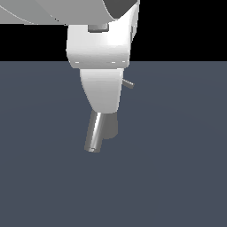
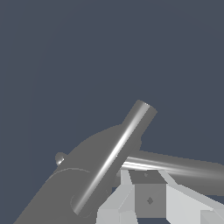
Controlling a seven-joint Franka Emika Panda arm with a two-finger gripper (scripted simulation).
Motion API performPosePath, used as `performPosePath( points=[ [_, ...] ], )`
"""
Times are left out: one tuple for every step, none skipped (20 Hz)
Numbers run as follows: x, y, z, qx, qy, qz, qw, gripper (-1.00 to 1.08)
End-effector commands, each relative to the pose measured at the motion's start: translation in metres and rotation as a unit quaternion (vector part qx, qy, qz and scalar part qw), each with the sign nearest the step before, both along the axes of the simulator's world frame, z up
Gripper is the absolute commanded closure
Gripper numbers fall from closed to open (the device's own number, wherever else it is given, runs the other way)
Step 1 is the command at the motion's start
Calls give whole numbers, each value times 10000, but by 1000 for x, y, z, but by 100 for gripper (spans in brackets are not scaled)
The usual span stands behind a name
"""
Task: Turn on the faucet by rotating a designated handle.
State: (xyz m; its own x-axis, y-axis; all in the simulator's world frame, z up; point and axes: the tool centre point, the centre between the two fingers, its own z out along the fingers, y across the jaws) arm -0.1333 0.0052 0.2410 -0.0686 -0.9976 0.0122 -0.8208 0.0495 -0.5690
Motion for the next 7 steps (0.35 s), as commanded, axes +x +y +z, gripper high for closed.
performPosePath(
  points=[
    [1,-27,-1,57,33,-278,9996,108],
    [2,-30,0,58,37,-286,9996,108],
    [3,-33,1,59,40,-293,9995,108],
    [4,-36,2,60,43,-300,9995,108],
    [5,-40,3,61,46,-307,9995,108],
    [6,-43,4,62,49,-314,9995,108],
    [6,-43,4,62,49,-314,9995,108]
  ],
)
